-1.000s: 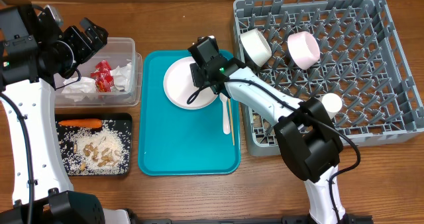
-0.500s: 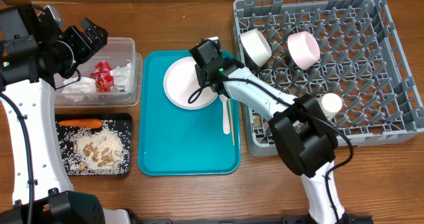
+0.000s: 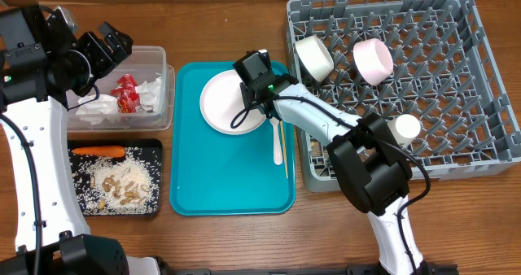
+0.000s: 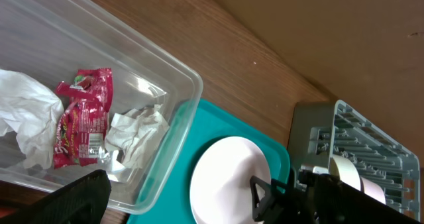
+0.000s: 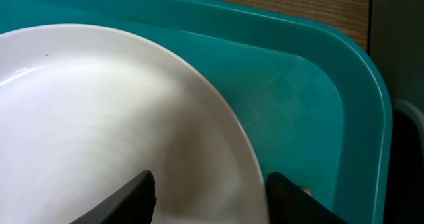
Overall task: Sort waste into correct bins and load items into the dishwasher
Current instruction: 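Close the right gripper on the white plate's rim, then lift the white plate off the tray and carry it right to the rack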
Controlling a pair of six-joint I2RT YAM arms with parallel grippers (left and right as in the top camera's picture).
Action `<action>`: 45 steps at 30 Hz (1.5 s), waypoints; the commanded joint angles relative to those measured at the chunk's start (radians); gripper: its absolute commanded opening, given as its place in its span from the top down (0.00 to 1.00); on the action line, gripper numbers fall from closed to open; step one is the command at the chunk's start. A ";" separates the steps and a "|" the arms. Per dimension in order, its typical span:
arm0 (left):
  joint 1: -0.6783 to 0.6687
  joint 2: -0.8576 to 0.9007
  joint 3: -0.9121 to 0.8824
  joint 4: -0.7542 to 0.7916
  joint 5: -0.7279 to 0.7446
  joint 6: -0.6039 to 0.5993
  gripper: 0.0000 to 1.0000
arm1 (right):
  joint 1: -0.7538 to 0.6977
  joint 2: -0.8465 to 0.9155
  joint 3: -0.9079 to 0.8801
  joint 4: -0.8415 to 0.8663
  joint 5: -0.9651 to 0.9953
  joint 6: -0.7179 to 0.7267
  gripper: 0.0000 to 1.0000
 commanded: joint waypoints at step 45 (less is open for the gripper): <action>0.003 -0.020 0.021 0.001 0.015 -0.009 0.00 | -0.003 -0.001 0.024 -0.036 -0.034 0.000 0.91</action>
